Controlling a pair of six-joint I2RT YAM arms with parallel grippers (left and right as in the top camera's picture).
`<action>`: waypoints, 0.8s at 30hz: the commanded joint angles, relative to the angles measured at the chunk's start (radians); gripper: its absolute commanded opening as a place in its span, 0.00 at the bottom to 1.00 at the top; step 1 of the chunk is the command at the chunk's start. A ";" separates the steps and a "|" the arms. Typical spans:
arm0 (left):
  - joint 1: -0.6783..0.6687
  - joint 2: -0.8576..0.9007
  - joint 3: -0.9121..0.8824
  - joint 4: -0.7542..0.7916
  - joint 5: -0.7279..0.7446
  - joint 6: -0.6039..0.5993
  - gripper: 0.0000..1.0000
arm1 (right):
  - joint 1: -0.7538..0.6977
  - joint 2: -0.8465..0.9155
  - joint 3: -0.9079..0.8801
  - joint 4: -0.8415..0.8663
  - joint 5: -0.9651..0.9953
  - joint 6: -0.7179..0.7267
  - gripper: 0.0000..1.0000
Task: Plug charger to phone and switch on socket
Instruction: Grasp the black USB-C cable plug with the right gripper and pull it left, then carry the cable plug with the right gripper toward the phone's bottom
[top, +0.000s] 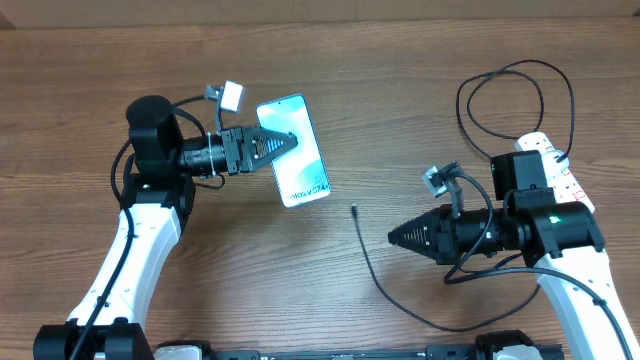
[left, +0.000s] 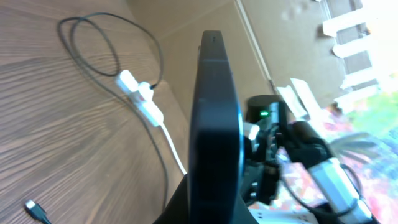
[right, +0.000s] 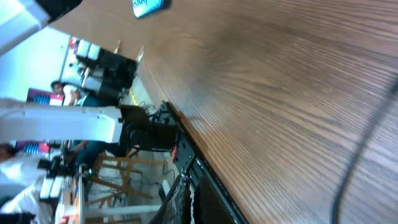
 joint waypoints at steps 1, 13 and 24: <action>-0.005 -0.001 0.009 0.044 0.072 -0.161 0.04 | 0.037 0.000 -0.047 0.040 -0.058 -0.061 0.04; 0.103 -0.001 0.009 0.047 0.084 -0.152 0.04 | 0.101 0.143 -0.062 0.345 0.589 0.325 0.47; 0.149 -0.001 0.009 0.046 0.102 -0.095 0.04 | 0.271 0.469 -0.062 0.486 0.881 0.422 0.50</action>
